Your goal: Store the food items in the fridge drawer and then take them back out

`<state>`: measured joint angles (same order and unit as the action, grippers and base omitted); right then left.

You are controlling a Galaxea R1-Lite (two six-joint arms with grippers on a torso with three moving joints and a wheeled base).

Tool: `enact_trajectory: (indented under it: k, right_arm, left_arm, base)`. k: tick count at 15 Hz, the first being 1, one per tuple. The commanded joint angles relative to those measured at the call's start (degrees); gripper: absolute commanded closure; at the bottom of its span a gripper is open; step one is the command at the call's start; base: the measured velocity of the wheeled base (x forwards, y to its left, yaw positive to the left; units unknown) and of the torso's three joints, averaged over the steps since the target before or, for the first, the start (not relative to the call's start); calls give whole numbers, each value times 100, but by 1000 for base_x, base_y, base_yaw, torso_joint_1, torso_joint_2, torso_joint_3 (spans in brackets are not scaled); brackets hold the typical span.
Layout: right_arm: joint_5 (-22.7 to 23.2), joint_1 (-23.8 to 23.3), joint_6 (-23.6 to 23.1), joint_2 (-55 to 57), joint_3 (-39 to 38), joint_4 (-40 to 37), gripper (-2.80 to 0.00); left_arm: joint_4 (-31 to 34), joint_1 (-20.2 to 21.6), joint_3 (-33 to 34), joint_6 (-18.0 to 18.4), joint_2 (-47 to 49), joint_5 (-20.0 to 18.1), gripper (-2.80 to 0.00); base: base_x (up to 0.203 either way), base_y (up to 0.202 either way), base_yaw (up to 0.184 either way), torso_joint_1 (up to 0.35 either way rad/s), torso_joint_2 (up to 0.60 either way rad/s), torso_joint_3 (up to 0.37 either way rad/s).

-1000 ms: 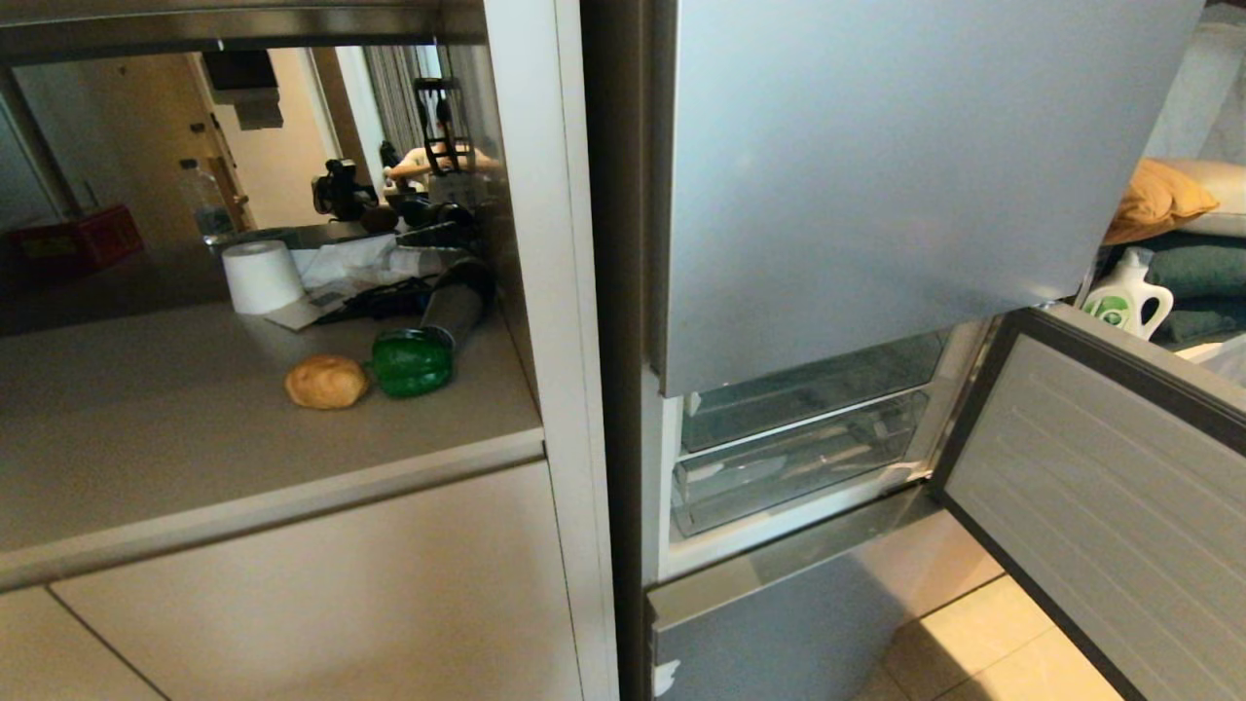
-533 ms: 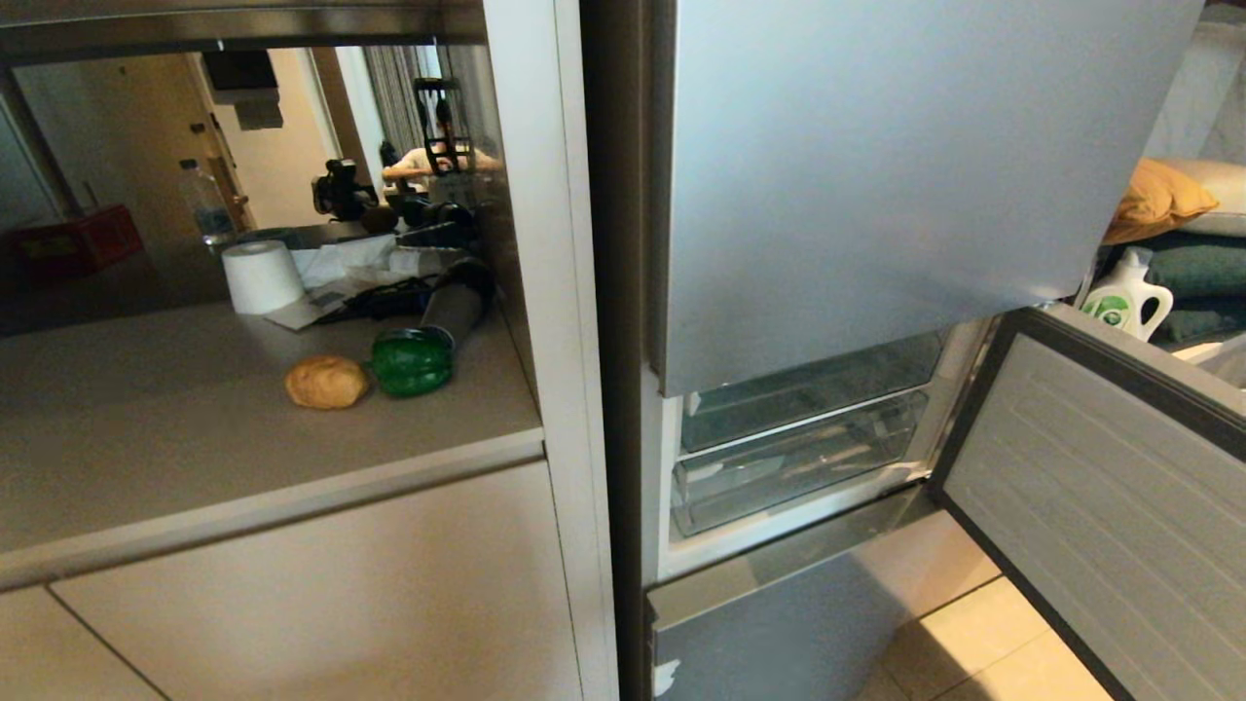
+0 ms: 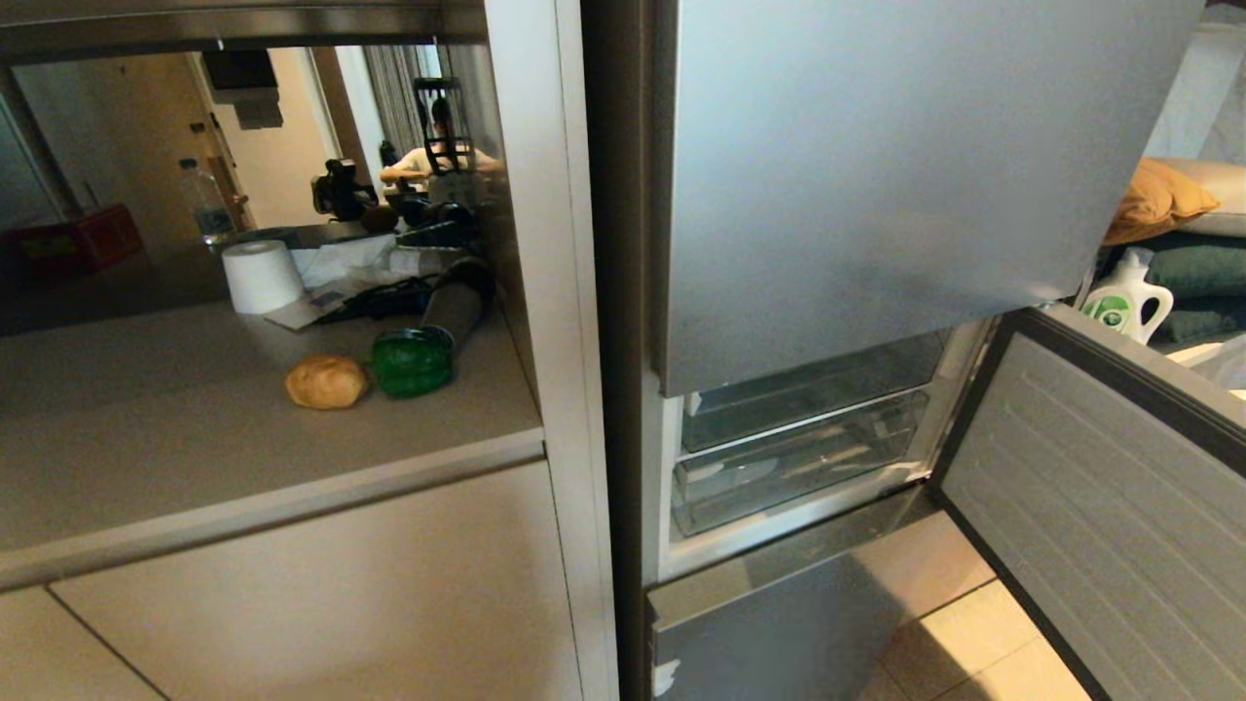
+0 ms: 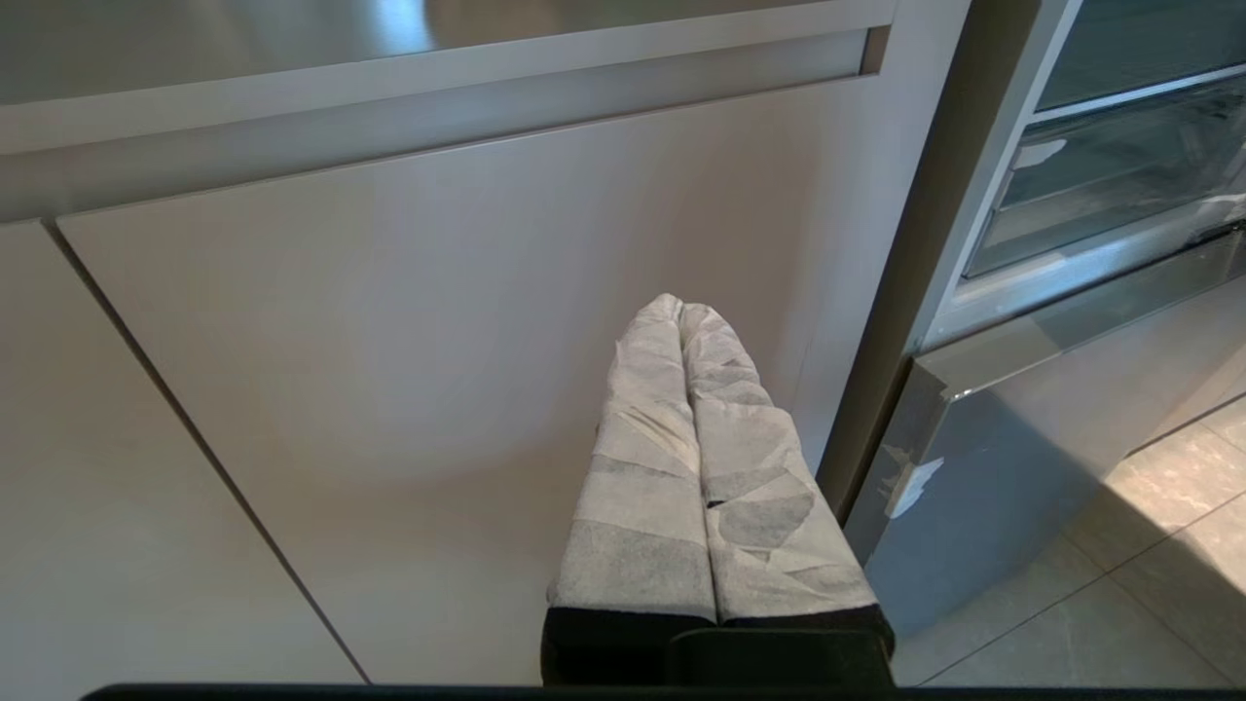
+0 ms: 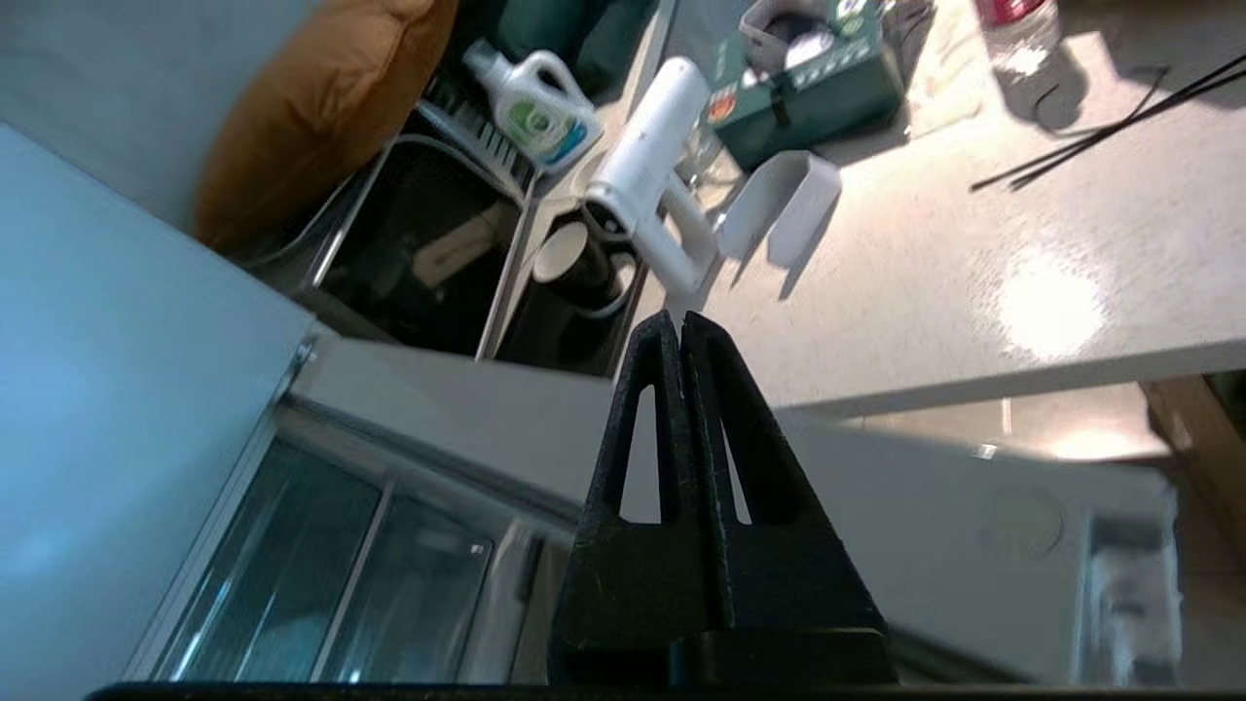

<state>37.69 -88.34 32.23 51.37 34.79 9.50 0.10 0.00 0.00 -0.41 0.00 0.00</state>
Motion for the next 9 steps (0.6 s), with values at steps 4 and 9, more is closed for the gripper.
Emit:
enact_trajectory:
  k: [4, 9]
  right_arm:
    - [-1389, 547, 46, 38, -86, 430, 0]
    - [-2192, 59, 257, 88, -878, 1765, 0]
  left_arm:
    - [-1, 0, 0, -2, 0, 0, 0]
    - [-1, 0, 0, -2, 0, 0, 0]
  base:
    - [0, 0, 0, 0, 0, 0]
    - [0, 0, 0, 0, 0, 0]
